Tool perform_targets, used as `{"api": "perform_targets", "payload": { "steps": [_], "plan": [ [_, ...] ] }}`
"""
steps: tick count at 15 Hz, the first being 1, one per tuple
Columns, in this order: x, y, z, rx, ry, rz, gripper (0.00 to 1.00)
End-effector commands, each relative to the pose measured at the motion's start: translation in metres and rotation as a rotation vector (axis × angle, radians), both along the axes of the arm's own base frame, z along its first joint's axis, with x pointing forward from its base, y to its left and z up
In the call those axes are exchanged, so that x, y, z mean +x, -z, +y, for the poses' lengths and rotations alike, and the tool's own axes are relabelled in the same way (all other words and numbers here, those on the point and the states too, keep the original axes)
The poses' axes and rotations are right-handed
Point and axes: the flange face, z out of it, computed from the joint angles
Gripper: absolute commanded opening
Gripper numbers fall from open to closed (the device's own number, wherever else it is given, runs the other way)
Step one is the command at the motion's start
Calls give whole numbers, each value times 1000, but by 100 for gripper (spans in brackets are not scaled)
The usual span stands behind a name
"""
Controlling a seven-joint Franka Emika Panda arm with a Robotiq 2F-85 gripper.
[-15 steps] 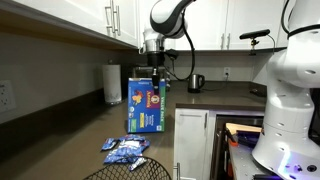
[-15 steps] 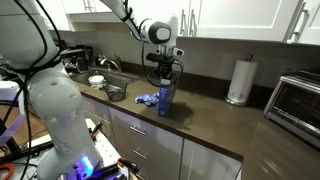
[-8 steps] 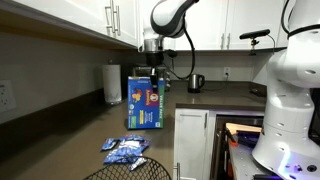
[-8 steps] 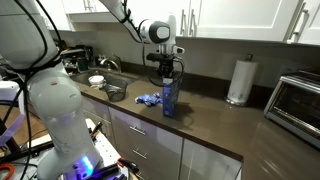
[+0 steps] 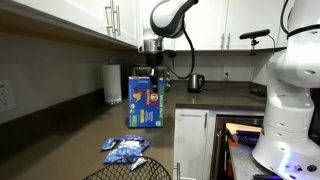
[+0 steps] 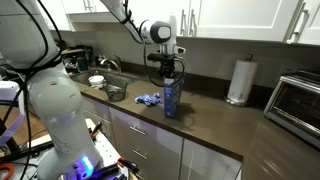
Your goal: Move the box to the left
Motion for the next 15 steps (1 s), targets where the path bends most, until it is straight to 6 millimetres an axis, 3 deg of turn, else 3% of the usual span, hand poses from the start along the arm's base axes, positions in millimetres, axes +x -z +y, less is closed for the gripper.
{"api": "perform_targets", "payload": {
  "steps": [1, 4, 5, 6, 15],
  "plan": [
    [2, 8, -1, -29, 21, -6, 0],
    [0, 13, 0, -32, 28, -2, 0],
    [-1, 13, 1, -34, 28, -2, 17],
    [-2, 12, 3, -36, 27, -1, 28],
    [-15, 9, 14, -54, 21, 7, 84]
  ]
}}
